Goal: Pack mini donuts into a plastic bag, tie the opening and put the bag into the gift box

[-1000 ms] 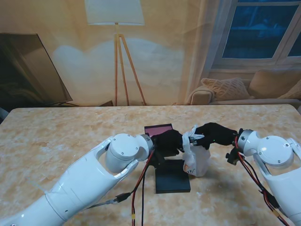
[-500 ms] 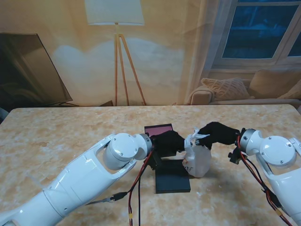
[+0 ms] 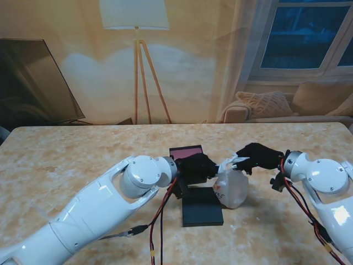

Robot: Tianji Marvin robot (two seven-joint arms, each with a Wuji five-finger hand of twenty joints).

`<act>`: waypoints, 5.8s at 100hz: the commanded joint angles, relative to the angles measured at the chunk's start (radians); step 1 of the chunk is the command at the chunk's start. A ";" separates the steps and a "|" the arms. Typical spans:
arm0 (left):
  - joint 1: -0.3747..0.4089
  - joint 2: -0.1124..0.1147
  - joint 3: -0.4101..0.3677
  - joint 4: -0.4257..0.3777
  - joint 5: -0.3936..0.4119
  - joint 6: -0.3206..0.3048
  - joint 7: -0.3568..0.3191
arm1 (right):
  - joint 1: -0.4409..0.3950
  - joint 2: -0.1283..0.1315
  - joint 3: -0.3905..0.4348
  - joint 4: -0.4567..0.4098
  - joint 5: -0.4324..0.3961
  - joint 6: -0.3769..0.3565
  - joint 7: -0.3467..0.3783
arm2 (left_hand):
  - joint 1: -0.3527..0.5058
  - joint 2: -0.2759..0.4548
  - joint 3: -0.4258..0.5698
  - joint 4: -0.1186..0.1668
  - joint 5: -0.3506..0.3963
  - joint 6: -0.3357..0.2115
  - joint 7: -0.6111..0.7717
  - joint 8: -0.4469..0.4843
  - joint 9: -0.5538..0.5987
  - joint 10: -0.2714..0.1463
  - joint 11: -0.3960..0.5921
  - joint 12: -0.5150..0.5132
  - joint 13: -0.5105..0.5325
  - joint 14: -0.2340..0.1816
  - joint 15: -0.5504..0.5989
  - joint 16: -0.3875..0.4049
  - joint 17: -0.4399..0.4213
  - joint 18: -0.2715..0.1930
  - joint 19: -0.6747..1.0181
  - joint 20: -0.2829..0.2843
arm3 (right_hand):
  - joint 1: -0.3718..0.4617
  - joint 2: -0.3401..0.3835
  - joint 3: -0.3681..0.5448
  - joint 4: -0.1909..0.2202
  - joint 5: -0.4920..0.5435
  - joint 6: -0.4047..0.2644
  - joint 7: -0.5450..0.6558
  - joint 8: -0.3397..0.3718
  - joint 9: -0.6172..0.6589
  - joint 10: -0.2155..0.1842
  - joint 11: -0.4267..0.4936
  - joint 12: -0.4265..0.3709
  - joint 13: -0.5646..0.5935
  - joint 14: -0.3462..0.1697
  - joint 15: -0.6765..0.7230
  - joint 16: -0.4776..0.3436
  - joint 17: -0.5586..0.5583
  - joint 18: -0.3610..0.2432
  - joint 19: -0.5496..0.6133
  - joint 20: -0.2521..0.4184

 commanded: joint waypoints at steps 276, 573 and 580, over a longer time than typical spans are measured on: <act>0.014 0.013 0.014 0.032 0.052 -0.017 -0.025 | -0.049 -0.012 0.036 -0.028 -0.136 0.134 -0.056 | 0.038 -0.015 -0.024 0.005 0.062 0.023 0.067 -0.017 0.049 -0.023 0.029 0.023 0.033 0.008 0.025 0.009 0.007 0.009 0.048 -0.004 | 0.053 -0.003 0.046 -0.013 0.066 0.019 0.160 0.017 0.072 0.004 0.110 0.105 0.047 -0.036 0.187 0.064 -0.012 0.028 0.044 0.011; 0.005 0.029 0.024 0.063 0.063 -0.028 -0.077 | -0.051 -0.015 0.068 0.024 -0.188 0.149 -0.086 | 0.047 -0.003 -0.045 0.008 0.084 0.042 0.065 -0.026 0.099 -0.026 0.060 0.038 0.080 0.023 0.066 0.036 0.038 0.015 0.113 0.024 | 0.063 -0.013 0.056 -0.013 0.070 0.034 0.164 0.014 0.080 0.011 0.120 0.114 0.054 -0.033 0.210 0.067 -0.017 0.029 0.045 0.013; 0.004 0.030 0.024 0.062 0.061 -0.029 -0.080 | -0.050 -0.015 0.068 0.026 -0.190 0.148 -0.087 | 0.048 -0.003 -0.046 0.008 0.084 0.043 0.065 -0.026 0.101 -0.027 0.062 0.039 0.083 0.022 0.068 0.037 0.039 0.014 0.114 0.024 | 0.063 -0.013 0.056 -0.013 0.070 0.035 0.164 0.014 0.080 0.010 0.120 0.114 0.053 -0.033 0.211 0.067 -0.015 0.032 0.046 0.014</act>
